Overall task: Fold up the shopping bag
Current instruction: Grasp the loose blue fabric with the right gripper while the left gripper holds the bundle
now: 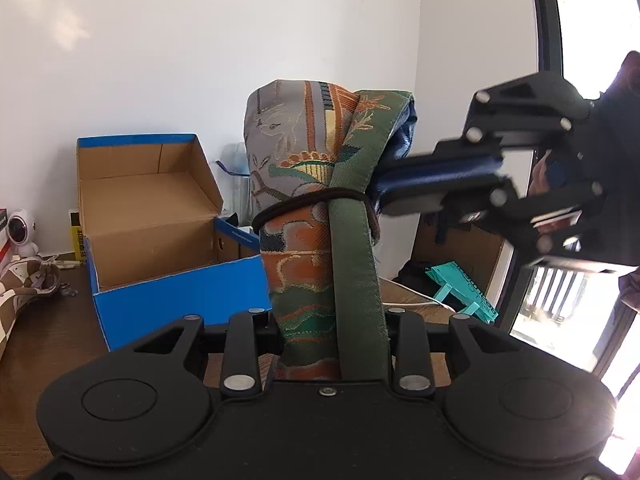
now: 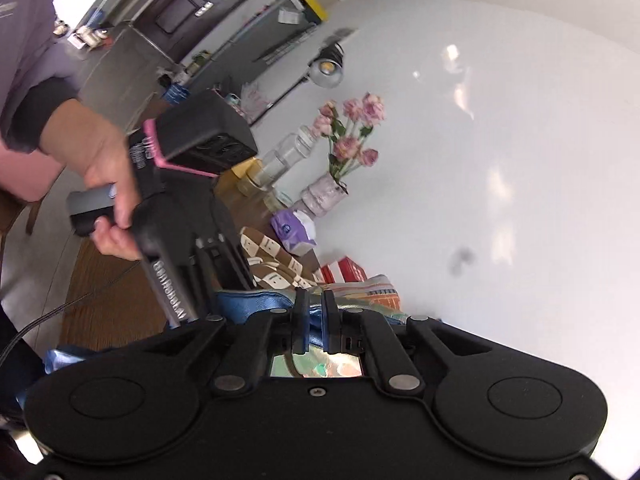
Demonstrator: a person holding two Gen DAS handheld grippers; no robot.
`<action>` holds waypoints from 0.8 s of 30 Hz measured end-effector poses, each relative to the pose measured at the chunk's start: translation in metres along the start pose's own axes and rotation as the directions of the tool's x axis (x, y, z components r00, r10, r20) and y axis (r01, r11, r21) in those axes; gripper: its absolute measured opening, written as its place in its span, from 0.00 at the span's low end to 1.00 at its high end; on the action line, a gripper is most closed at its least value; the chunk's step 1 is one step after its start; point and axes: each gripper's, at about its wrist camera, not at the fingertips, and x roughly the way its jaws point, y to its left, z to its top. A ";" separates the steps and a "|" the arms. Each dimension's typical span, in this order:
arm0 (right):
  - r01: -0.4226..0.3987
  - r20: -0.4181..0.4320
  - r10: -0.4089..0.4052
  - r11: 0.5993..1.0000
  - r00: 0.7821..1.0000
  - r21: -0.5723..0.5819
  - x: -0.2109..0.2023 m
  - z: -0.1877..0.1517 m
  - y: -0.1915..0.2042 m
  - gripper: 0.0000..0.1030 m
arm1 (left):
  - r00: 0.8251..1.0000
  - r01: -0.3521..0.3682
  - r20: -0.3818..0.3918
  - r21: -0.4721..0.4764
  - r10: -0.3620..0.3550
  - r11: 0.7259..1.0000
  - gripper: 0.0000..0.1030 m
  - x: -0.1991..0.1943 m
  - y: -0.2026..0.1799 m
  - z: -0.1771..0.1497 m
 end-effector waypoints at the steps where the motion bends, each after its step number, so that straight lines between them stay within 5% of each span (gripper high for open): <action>1: 0.006 -0.023 -0.006 1.000 1.000 -0.014 0.005 -0.003 0.003 0.06 | 1.000 -0.006 0.001 0.000 0.006 1.000 0.31 0.000 -0.001 -0.001; 6: 0.026 -0.018 -0.025 0.999 1.000 0.047 0.016 -0.004 0.009 0.08 | 0.991 -0.133 -0.001 0.119 0.134 0.984 0.32 0.000 -0.018 -0.002; 8: 0.035 -0.009 -0.035 0.999 0.999 0.023 0.021 -0.003 0.013 0.02 | 0.988 -0.154 -0.009 0.110 0.156 0.982 0.31 0.000 -0.014 -0.001; 12: -0.022 -0.005 0.021 0.996 1.000 -0.086 0.018 0.006 0.025 0.00 | 0.983 -0.173 -0.045 0.081 0.177 0.982 0.31 0.004 -0.005 0.000; 14: -0.113 -0.018 0.112 0.980 0.994 -0.161 0.020 0.014 0.039 0.00 | 0.981 -0.183 -0.044 0.097 0.188 0.978 0.30 0.007 -0.005 0.000; 16: -0.103 -0.036 0.097 0.965 0.995 -0.242 0.022 0.017 0.049 0.00 | 0.989 -0.137 -0.042 0.045 0.139 0.990 0.30 0.005 0.002 -0.002; 20: -0.002 -0.015 -0.001 0.987 1.000 -0.163 0.007 0.016 0.023 0.00 | 1.000 0.005 0.006 -0.131 -0.004 0.991 0.31 -0.010 0.028 -0.005; 23: 0.055 -0.031 -0.057 0.997 0.998 -0.062 -0.005 0.002 0.003 0.11 | 0.980 0.195 0.089 -0.248 -0.178 0.949 0.32 -0.025 0.048 -0.007; 24: 0.071 -0.034 -0.073 0.996 0.997 -0.056 -0.004 -0.001 0.001 0.21 | 0.957 0.287 0.126 -0.275 -0.262 0.918 0.32 -0.029 0.055 -0.007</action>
